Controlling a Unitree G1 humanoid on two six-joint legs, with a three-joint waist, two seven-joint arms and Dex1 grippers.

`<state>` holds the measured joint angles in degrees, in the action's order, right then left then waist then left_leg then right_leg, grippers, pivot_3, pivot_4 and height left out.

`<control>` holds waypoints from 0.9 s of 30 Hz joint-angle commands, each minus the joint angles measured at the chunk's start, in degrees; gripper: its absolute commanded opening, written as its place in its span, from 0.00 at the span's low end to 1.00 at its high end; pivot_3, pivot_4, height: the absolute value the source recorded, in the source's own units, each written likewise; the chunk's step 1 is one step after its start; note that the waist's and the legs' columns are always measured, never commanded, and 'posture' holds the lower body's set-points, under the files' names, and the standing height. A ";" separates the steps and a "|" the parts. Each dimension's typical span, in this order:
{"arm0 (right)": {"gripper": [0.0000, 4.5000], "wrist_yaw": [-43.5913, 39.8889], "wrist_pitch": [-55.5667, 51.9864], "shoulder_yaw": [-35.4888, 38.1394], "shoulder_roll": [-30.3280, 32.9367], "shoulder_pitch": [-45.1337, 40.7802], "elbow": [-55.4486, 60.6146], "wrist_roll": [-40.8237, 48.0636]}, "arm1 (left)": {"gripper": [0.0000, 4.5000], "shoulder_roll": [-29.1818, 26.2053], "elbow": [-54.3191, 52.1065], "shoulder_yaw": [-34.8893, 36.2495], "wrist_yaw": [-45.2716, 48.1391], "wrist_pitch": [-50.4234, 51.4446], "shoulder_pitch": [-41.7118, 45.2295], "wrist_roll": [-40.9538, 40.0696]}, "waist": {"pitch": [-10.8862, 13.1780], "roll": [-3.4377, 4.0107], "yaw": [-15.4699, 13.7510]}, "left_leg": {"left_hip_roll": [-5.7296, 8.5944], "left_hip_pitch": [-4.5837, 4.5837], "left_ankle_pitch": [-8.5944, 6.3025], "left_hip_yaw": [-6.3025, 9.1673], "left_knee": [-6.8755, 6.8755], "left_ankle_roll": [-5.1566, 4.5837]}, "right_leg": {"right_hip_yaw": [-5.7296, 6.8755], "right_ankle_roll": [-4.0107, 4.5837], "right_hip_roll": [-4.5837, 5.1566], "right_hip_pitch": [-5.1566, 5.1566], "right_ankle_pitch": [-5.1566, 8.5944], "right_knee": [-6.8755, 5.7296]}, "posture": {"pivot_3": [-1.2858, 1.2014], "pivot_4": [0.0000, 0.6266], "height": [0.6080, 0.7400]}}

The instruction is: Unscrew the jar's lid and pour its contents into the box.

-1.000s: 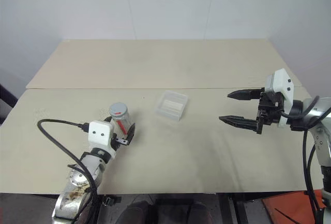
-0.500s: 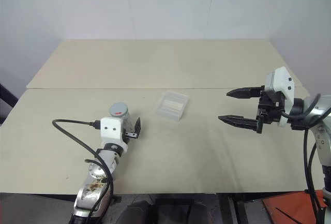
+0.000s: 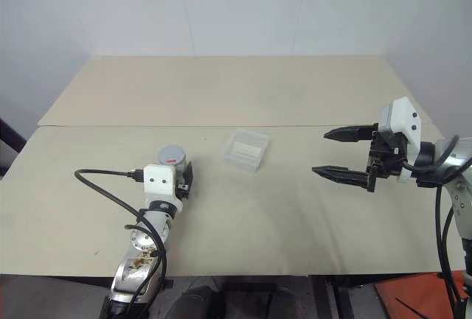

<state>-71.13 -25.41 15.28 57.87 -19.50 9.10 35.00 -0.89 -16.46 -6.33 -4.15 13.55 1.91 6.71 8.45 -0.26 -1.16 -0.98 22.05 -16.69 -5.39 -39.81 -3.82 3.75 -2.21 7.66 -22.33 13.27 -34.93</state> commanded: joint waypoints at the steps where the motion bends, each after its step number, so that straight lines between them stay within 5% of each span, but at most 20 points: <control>1: 1.00 0.37 -0.04 2.70 0.65 -0.18 2.27 1.34 | 0.43 -0.03 -0.37 0.15 -0.10 -2.45 1.12 0.66 | 0.00 0.00 0.00 | 0.00 0.00 0.00 0.00 0.00 0.00 | 0.00 0.00 0.00 0.00 0.00 0.00 | 0.52 0.24 1.00; 8: 1.00 4.12 -2.55 0.96 -3.11 -3.45 5.82 5.11 | 0.43 -8.94 -3.45 4.70 12.36 1.45 4.28 -6.55 | 0.00 0.01 0.35 | -0.01 0.01 0.01 0.00 0.01 0.01 | 0.02 0.00 -0.01 -0.05 0.00 -0.03 | 0.52 0.24 1.00; 15: 1.00 12.17 -8.37 -4.49 -11.08 -11.56 7.93 7.77 | 0.43 -27.75 -5.19 16.70 36.49 20.30 15.38 -31.79 | 0.00 0.01 0.64 | -0.02 0.11 0.26 0.00 -0.01 0.44 | 0.05 0.00 -0.03 -0.18 0.00 -0.08 | 0.52 0.24 1.00; 19: 1.00 16.07 -10.90 -8.83 -16.28 -17.46 7.75 7.61 | 0.43 -36.35 -0.27 16.73 50.86 23.95 21.40 -39.72 | 0.00 0.02 0.48 | 0.02 0.22 0.32 0.03 -0.01 0.52 | 0.16 -0.02 -0.11 -0.21 0.00 -0.20 | 0.52 0.24 1.00; 23: 1.00 20.15 -13.83 -12.99 -21.86 -24.81 6.62 7.09 | 0.43 -39.26 7.49 12.56 62.10 22.78 29.11 -41.37 | 0.00 0.03 0.53 | 0.08 0.27 0.36 -0.04 0.00 0.60 | 0.18 -0.03 -0.24 -0.30 0.01 -0.19 | 0.52 0.24 1.00; 27: 1.00 24.05 -16.15 -16.94 -26.91 -30.62 5.05 5.23 | 0.43 -36.58 15.21 7.93 67.81 20.35 37.01 -39.99 | 0.01 0.03 0.53 | 0.12 0.33 0.41 -0.04 0.00 0.67 | 0.22 -0.03 -0.31 -0.35 0.01 -0.21 | 0.52 0.24 1.00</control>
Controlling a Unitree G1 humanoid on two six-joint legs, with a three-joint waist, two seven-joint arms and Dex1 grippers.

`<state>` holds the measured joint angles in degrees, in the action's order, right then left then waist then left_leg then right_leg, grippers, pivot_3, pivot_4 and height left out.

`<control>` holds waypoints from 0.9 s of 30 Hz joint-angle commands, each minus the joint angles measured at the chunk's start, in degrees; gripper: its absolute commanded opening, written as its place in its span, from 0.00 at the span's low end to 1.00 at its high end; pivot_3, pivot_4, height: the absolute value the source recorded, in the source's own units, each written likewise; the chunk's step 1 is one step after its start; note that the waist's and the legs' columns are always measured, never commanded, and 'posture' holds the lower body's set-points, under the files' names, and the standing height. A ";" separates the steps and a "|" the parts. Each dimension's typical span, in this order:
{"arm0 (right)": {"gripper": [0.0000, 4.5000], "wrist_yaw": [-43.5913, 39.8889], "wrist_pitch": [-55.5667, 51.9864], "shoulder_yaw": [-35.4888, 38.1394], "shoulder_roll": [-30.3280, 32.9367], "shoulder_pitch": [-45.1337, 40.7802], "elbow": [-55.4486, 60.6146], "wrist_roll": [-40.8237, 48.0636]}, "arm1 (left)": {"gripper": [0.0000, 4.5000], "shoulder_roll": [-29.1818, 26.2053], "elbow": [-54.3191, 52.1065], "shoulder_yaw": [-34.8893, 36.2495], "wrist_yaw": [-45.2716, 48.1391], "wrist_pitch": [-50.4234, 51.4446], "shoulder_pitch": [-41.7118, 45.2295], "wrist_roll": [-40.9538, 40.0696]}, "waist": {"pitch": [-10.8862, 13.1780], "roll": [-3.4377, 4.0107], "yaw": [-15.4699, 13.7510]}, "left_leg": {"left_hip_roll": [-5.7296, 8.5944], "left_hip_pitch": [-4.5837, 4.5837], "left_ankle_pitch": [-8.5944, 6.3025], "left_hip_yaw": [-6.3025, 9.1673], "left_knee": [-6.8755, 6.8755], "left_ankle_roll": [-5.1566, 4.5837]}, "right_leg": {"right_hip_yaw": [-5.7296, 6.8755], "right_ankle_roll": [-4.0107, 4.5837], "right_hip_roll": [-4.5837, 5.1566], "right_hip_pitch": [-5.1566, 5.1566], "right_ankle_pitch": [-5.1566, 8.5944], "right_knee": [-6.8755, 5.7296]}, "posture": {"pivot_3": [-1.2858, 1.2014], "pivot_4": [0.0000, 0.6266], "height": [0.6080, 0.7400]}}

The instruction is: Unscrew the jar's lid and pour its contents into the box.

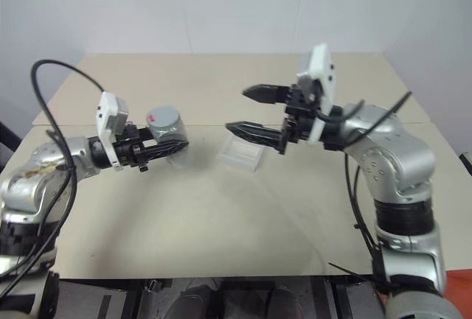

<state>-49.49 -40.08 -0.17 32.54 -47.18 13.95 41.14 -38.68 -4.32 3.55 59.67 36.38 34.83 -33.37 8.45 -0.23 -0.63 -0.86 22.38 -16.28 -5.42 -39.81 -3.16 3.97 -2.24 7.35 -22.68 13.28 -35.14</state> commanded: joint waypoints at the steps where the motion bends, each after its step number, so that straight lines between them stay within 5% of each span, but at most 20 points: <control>1: 1.00 3.00 -1.86 -2.53 -2.50 -3.83 -0.06 -1.63 | 0.43 1.92 4.44 -2.99 5.42 -2.99 5.50 0.24 | 0.00 0.00 0.02 | 0.01 0.02 0.00 0.00 0.00 0.00 | 0.00 0.00 0.00 -0.01 0.00 0.00 | 0.52 0.24 1.00; 27: 0.96 3.96 -7.26 -8.13 -7.58 -8.51 -4.12 -7.23 | 0.43 6.15 10.11 -8.07 12.78 -8.87 10.73 4.44 | 0.00 0.00 1.30 | -0.01 0.48 0.08 -0.05 -0.03 0.08 | -0.01 -0.01 -0.03 -0.56 0.00 -0.16 | 0.52 0.24 1.00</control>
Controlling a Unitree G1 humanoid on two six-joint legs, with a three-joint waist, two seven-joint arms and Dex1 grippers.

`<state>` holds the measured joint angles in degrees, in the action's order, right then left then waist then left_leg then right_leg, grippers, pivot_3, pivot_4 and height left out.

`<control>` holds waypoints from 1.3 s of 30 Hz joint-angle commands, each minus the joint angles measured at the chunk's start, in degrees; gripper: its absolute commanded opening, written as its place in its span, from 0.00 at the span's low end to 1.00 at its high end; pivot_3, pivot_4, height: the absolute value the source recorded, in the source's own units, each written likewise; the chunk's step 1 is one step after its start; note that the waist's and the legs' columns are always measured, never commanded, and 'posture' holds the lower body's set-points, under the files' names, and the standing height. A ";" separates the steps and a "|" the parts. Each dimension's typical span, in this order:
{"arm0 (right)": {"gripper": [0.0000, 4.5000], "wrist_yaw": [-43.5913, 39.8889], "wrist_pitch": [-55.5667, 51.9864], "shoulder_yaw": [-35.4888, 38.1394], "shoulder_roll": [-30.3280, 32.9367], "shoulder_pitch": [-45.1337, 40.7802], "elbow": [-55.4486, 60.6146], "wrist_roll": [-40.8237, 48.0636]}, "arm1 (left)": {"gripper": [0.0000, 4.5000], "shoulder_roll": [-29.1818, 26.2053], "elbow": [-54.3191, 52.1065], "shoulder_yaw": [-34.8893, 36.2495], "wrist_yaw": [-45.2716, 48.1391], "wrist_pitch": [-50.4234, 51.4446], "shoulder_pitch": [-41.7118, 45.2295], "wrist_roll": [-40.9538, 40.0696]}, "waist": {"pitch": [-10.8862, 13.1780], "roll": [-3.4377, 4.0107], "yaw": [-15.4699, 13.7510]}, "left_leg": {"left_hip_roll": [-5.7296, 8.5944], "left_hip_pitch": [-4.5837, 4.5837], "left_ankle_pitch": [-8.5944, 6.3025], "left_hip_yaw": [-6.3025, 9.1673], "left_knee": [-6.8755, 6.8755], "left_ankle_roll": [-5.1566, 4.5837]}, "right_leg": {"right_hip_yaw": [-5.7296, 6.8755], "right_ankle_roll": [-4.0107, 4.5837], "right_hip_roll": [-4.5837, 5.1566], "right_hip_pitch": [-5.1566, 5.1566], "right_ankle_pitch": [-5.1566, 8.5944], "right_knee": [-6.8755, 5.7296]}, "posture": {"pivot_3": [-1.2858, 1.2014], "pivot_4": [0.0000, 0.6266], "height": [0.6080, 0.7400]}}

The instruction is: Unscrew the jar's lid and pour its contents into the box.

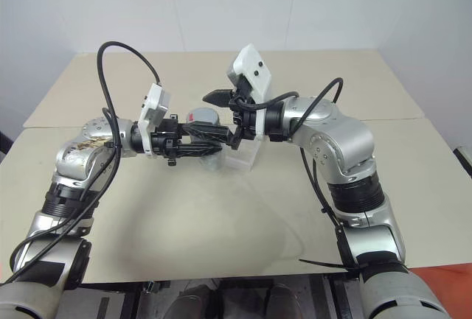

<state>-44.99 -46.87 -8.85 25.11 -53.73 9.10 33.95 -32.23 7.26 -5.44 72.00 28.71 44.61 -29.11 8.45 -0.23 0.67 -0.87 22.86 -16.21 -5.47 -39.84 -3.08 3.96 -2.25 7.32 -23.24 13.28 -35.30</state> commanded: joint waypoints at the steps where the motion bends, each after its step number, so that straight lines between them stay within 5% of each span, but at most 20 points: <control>1: 0.92 -0.67 -0.44 0.55 -0.12 -2.02 0.47 -0.13 | 0.43 -0.30 -1.45 0.88 0.55 -1.41 0.97 0.28 | 0.00 0.00 0.01 | 0.00 0.00 0.00 0.00 0.00 0.00 | 0.00 0.00 0.00 0.00 0.00 0.00 | 0.52 0.24 1.00; 6: 0.61 -2.21 -0.91 0.61 0.24 -2.43 -0.81 0.10 | 0.43 -0.05 -1.00 0.85 0.81 -2.57 1.46 0.95 | 0.00 0.00 0.01 | 0.00 0.00 0.00 0.01 0.00 0.00 | 0.00 0.00 0.00 0.00 0.00 -0.01 | 0.52 0.24 1.00; 12: 0.61 -11.60 7.10 0.91 -0.12 -2.88 -5.70 0.02 | 0.43 0.09 0.30 1.27 6.77 -8.87 1.95 0.45 | 0.00 0.00 0.05 | 0.00 0.00 0.00 -0.01 0.00 0.00 | 0.00 0.00 0.00 0.00 0.00 -0.01 | 0.52 0.24 1.00; 17: 0.61 -39.12 19.56 -0.35 1.07 -6.29 -18.26 1.65 | 0.43 -1.25 1.64 -0.25 19.34 -10.92 3.33 -3.18 | 0.00 0.00 0.09 | 0.02 0.00 0.00 -0.04 -0.02 -0.01 | -0.01 0.00 -0.01 0.00 0.00 0.03 | 0.52 0.24 1.00; 20: 0.61 -47.20 24.45 -4.49 1.50 -9.49 -25.19 4.34 | 0.43 -2.12 1.51 -3.00 20.50 -11.76 4.39 -5.64 | 0.00 0.00 0.19 | 0.01 -0.02 0.00 -0.02 -0.03 -0.02 | -0.02 0.00 -0.02 0.02 0.00 0.02 | 0.52 0.24 1.00; 26: 0.61 -47.51 34.60 -12.87 1.51 -13.88 -35.15 6.38 | 0.43 -3.36 1.27 -7.34 20.50 -14.80 5.31 -7.58 | 0.01 0.02 0.68 | -0.02 -0.04 0.00 0.01 -0.04 -0.01 | -0.05 0.00 -0.02 -0.02 0.00 -0.06 | 0.52 0.24 1.00; 32: 0.99 -45.43 35.00 -7.66 0.65 -12.77 -36.14 2.60 | 0.43 -3.42 3.60 -4.49 20.10 -14.86 4.86 -4.37 | 0.01 0.02 0.13 | -0.03 0.01 0.00 0.02 -0.09 -0.01 | -0.02 0.00 -0.02 -0.02 0.00 -0.06 | 0.52 0.24 1.00; 39: 0.99 -27.95 28.12 2.05 5.53 -1.90 -18.77 0.65 | 0.43 -5.88 5.80 -0.48 11.36 -15.53 2.62 2.50 | 0.01 0.02 -0.03 | -0.04 0.05 0.00 0.06 -0.12 -0.01 | 0.04 0.00 0.00 -0.02 0.00 -0.06 | 0.52 0.24 1.00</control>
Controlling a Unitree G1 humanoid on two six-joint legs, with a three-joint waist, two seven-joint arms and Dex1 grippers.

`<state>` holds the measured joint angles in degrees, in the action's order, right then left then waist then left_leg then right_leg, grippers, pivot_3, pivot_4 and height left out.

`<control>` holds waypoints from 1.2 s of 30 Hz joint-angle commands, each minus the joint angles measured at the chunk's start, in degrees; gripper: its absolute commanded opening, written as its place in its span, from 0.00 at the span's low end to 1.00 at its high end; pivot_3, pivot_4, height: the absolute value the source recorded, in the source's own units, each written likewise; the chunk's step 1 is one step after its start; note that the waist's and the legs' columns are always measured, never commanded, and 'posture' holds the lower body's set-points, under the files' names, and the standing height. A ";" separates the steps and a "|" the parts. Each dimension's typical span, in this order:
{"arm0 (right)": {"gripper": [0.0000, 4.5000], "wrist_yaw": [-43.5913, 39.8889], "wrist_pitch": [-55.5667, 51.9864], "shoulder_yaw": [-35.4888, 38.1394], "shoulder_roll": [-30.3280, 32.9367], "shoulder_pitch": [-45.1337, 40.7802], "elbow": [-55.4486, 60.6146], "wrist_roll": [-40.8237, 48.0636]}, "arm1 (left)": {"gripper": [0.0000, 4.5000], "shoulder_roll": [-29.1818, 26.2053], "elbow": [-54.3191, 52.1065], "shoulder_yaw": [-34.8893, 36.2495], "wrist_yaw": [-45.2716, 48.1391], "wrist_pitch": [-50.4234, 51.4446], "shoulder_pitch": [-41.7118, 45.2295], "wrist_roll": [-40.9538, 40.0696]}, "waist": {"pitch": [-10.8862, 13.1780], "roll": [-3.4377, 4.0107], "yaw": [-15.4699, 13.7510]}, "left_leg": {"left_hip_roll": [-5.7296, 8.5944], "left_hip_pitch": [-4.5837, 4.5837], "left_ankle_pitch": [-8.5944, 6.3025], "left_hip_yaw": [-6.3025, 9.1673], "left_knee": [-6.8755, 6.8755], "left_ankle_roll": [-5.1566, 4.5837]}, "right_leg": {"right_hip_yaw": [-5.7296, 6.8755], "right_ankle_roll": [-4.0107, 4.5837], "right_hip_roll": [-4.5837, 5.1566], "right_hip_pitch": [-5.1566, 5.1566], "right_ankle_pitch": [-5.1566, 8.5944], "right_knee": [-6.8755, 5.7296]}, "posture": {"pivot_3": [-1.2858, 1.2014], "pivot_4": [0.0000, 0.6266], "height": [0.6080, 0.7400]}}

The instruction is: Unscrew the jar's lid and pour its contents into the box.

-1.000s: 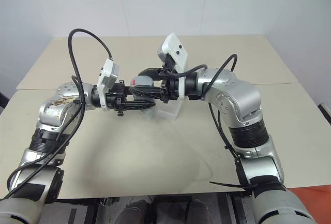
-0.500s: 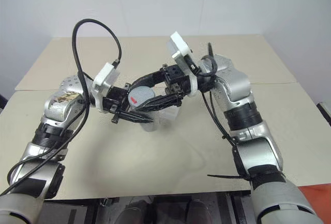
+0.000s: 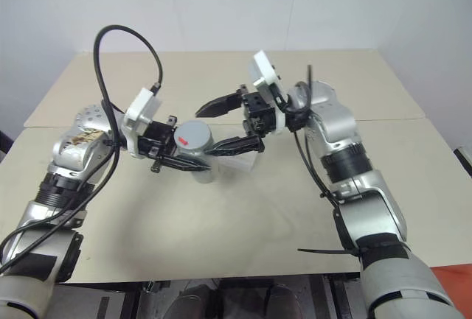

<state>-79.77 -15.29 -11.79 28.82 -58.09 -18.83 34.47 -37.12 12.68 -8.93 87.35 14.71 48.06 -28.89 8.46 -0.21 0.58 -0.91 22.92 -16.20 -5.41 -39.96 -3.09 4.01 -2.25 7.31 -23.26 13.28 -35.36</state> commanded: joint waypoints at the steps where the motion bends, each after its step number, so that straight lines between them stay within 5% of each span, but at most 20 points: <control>1: 0.99 9.51 -4.73 5.94 2.20 4.07 12.26 -0.04 | 0.43 -0.91 0.15 3.76 -5.50 -1.03 -1.33 2.50 | 0.00 0.00 0.11 | 0.00 0.00 0.00 -0.01 0.01 0.00 | 0.00 0.00 0.00 0.00 0.00 0.00 | 0.52 0.24 1.00; 11: 0.99 29.70 -18.31 3.66 -3.25 5.46 27.47 -3.97 | 0.43 3.40 -3.10 4.38 -11.97 3.65 -3.53 2.18 | 0.00 0.00 0.26 | 0.00 -0.08 0.03 -0.05 -0.03 0.05 | -0.09 0.00 0.00 -0.04 0.00 -0.24 | 0.52 0.24 1.00; 27: 0.99 30.92 -18.81 0.15 -7.49 2.98 22.20 -11.34 | 0.43 3.70 -4.66 5.07 -12.52 5.48 -4.42 1.89 | 0.00 0.00 0.26 | 0.03 -0.07 0.03 -0.03 -0.01 0.05 | -0.08 0.00 0.00 -0.05 0.00 -0.24 | 0.52 0.24 1.00; 36: 0.99 28.42 -17.55 6.41 -2.41 5.41 19.78 -9.37 | 0.43 1.53 -6.17 5.94 -11.37 6.14 -6.01 0.89 | 0.00 0.00 0.25 | 0.03 -0.07 0.03 -0.03 -0.01 0.04 | -0.08 0.00 0.00 -0.05 0.00 -0.24 | 0.52 0.24 1.00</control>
<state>-52.46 -34.13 -11.60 23.66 -52.84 2.70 25.75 -34.17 9.71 -5.12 73.86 21.15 42.59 -26.16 8.46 -0.21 0.83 -0.88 22.84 -16.18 -5.43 -39.96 -3.05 3.92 -2.25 7.31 -23.31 13.28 -35.60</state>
